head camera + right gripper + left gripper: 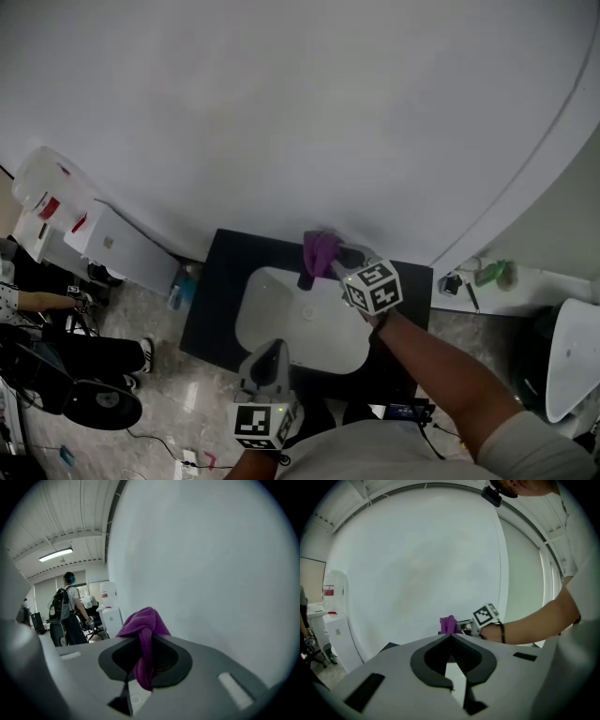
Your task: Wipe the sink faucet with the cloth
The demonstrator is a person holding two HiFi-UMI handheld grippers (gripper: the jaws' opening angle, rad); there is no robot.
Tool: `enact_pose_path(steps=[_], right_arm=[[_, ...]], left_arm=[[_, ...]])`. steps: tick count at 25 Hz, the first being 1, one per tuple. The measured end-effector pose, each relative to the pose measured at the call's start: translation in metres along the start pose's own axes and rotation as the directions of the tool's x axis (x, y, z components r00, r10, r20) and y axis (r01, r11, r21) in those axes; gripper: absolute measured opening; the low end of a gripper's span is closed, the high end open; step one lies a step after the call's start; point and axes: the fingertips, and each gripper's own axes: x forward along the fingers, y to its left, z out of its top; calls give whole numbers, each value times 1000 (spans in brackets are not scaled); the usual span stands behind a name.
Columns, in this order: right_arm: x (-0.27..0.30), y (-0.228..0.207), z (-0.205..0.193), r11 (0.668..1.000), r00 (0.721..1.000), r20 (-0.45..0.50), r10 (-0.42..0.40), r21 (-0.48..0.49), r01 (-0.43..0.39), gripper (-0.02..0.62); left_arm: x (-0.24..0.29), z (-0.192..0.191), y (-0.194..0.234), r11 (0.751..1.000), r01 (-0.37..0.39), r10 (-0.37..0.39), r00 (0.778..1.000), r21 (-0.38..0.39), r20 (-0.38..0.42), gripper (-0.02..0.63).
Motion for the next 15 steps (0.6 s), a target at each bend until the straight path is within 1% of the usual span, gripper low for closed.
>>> enact_pose_path(steps=[3,5,8,10,13,15], right_arm=[[62,-28,-5,999,996,-88,-33,9,34,58],[82,-32,-16,999,989,-142,-39,4,40,58],[80,-9,-29,1000,989,-148,-15,-19,12,57],[68,16,-41,1000,988,-151,30,8,-29,57],[51,52,-60,994,978,-180,105,30,-101,57],[49,51,-52,994,982,-155,108,32,-104,57]], left_arm=[[1,-9,14,1000,-4,4,999,-4,-34,6],[3,-12,21,1000,-2,1,999,-13,-43,6],[6,-12,32,1000,1,-2,999,-28,-37,6],[9,-10,38,999,6,-7,1000,-36,-30,6],[14,-8,41,999,16,-17,1000,-42,-19,6],[17,-6,42,999,19,-20,1000,-42,-19,6]])
